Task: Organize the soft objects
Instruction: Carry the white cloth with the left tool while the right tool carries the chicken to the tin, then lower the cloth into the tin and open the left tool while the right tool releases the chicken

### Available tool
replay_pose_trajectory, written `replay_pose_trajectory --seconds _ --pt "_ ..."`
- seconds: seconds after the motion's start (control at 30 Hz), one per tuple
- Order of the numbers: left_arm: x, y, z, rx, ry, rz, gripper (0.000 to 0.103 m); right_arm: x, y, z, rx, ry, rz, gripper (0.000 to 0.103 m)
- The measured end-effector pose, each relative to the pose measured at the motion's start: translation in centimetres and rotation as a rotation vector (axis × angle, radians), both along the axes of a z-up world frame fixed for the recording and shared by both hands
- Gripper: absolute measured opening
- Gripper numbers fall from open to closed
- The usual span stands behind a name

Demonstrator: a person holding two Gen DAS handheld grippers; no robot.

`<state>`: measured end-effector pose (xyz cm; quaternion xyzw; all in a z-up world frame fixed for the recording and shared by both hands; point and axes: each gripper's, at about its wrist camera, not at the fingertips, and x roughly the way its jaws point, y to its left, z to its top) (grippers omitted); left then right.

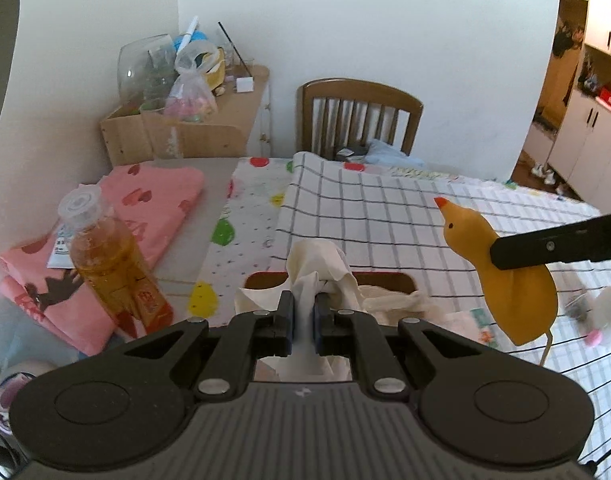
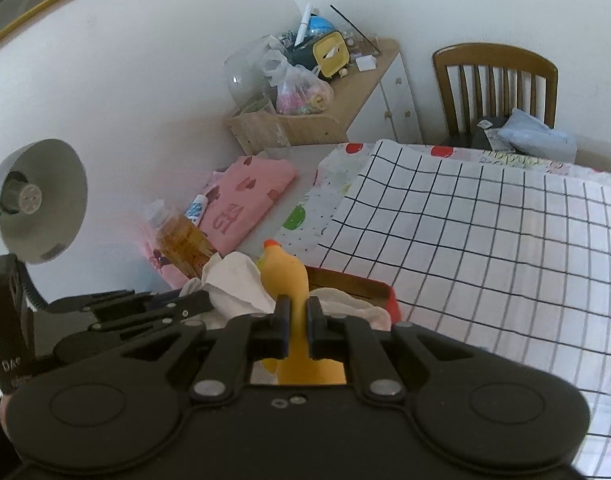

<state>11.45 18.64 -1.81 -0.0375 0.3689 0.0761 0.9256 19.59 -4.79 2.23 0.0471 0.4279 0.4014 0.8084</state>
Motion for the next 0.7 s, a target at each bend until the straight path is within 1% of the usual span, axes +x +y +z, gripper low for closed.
replay_pose_trajectory --seconds 0.07,0.2,0.33,0.47,0.7 --pt "0.3 0.6 -0.5 -0.001 0.011 -0.001 0.009 0.4 0.8 -0.8 0.001 0.012 -0.012 0.007" --pt "0.8 1.2 -1.6 0.007 0.034 -0.007 0.009 1.4 2.0 -3.1 0.017 0.07 -0.038 0.007" --pt "1.5 1.7 -3.1 0.035 0.06 -0.013 0.009 2.1 3.1 -5.5 -0.005 0.12 -0.069 0.007" --pt "2.2 2.0 -4.6 0.028 0.093 -0.014 0.009 2.1 4.1 -7.4 -0.035 0.14 -0.077 0.007" --pt "3.3 1.1 -6.9 0.002 0.149 -0.071 0.009 1.6 5.1 -9.3 -0.093 0.14 -0.079 0.008"
